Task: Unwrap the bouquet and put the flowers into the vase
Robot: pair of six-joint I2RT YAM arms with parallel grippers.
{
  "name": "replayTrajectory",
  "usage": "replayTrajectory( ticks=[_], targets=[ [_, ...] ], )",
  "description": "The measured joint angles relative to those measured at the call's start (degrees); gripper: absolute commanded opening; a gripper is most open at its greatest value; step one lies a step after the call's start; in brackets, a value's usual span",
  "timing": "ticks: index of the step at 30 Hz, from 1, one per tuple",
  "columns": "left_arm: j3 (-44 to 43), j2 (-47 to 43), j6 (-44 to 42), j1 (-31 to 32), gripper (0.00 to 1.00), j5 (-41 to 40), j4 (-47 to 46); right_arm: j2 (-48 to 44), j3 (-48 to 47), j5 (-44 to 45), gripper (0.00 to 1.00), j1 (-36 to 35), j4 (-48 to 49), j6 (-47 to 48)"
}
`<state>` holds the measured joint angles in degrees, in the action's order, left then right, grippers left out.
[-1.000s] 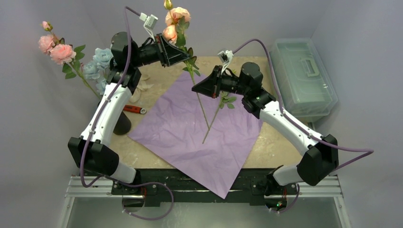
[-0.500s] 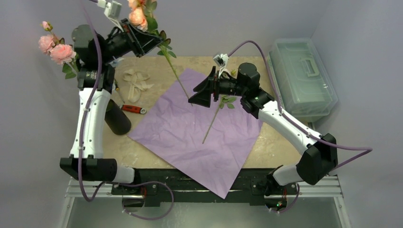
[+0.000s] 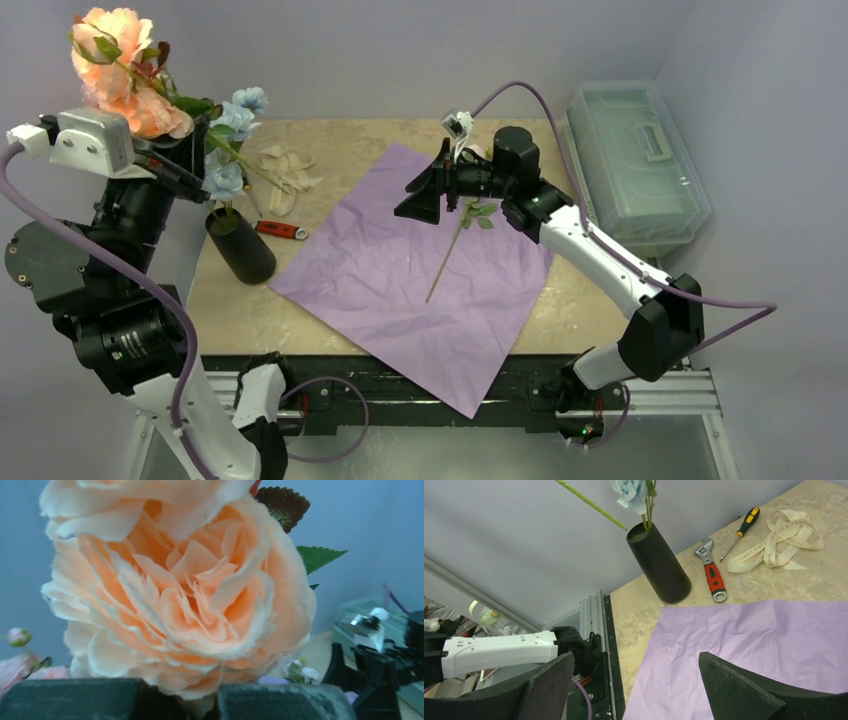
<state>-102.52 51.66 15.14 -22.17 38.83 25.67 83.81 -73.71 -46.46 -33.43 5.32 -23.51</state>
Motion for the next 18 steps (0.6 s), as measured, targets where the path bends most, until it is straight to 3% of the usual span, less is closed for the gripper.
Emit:
replayTrajectory(
  ticks=[11, 18],
  targets=[
    [-0.6, 2.1, -7.3, -3.5, 0.0, -36.6, 13.7, 1.5, -0.9, 0.0, 0.98, 0.0, -2.0, 1.8],
    [-3.9, 9.5, -7.1, -3.6, 0.0, -47.3, 14.9, 1.5, -0.8, 0.2, 0.98, 0.0, -2.2, 2.8]
  ],
)
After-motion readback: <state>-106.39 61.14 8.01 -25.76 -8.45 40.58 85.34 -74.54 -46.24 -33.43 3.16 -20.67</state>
